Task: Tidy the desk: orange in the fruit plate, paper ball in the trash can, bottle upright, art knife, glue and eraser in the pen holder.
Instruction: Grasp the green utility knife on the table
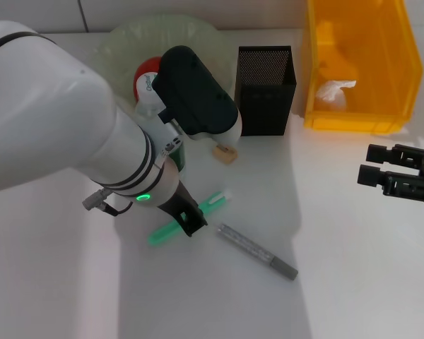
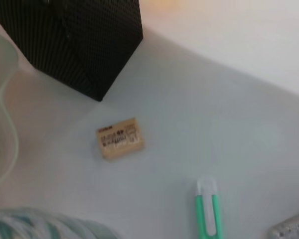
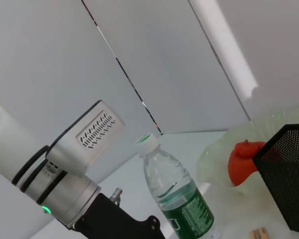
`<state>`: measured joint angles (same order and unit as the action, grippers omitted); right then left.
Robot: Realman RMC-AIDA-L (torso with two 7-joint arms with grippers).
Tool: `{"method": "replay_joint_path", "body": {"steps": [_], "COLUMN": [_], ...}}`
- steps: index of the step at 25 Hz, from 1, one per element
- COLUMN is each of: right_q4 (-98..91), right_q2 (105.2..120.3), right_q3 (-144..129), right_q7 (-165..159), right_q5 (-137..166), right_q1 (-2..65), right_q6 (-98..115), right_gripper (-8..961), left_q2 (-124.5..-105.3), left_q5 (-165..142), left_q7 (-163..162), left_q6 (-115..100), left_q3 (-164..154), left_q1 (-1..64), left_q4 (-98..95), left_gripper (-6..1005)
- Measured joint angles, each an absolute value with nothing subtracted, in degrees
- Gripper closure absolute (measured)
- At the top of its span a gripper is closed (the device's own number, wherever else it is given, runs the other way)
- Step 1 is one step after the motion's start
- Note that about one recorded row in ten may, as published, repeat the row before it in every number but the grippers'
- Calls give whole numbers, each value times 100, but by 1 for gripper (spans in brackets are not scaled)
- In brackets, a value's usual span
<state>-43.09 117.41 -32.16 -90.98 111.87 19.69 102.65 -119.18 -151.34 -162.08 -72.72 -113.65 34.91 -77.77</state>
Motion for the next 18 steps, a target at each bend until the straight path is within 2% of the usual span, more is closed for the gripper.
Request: {"method": "replay_joint_path", "body": {"steps": [7,18], "right_q4": [-4306,-4306], "right_q2": [11722,11715], "right_q3": [-3193,-3127], "right_q7": [-9096,-9084], "right_q5": [11173,11170], "right_q1": [1963,1915], "right_q6": [10266,10265], "right_gripper": [214,214], "left_q2": [-11918,-11923], "left_q5": [-15171,-15101], "left_q7": [-16207,-16408], "left_q6": [-7325,-7155], "left_q3": [-11317,-11305], "left_q1": [3491,3684], "left_q4": [-7888,-7990], "left_gripper": [957,943]}}
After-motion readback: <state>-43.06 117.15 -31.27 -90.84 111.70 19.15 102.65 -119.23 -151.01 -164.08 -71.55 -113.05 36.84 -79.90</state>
